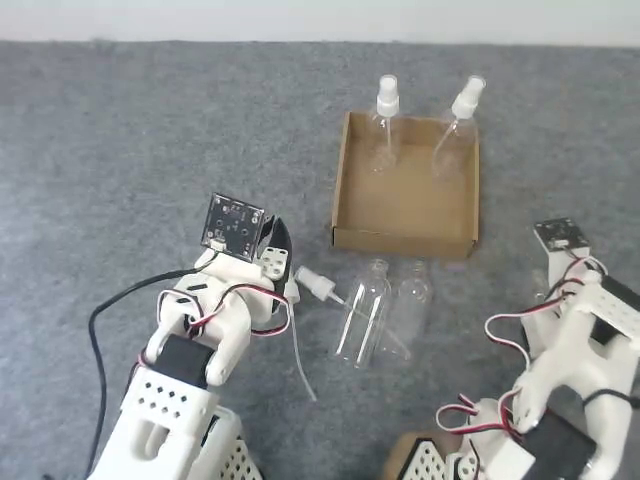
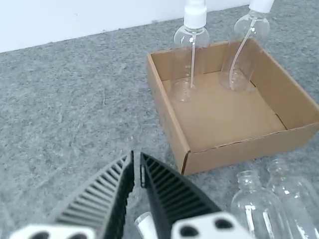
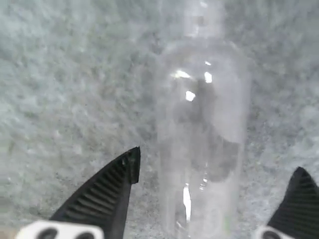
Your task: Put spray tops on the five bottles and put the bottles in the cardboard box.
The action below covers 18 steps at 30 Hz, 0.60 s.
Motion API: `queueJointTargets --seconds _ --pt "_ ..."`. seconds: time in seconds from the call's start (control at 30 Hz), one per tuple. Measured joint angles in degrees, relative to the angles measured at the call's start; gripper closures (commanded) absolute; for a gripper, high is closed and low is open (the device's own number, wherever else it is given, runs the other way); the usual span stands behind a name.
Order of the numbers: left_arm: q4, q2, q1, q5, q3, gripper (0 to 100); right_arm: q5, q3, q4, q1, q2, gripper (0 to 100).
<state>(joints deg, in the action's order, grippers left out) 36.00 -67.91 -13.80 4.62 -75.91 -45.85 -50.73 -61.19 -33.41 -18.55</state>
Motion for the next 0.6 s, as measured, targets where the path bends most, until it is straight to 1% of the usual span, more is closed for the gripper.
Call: queueJointTargets --seconds 0.13,0.27,0.43,0.6 --pt "0.00 0.00 0.00 0.00 0.00 99 3.52 7.82 -6.51 5.45 0.00 65.3" --pt "0.00 0.00 0.00 0.00 0.00 99 6.42 18.81 -12.31 10.46 1.67 65.6" --pt "0.00 0.00 0.00 0.00 0.00 99 6.59 27.60 -14.68 11.43 12.13 65.6" --pt "0.00 0.00 0.00 0.00 0.00 99 3.16 30.68 -14.95 11.34 23.30 65.8"
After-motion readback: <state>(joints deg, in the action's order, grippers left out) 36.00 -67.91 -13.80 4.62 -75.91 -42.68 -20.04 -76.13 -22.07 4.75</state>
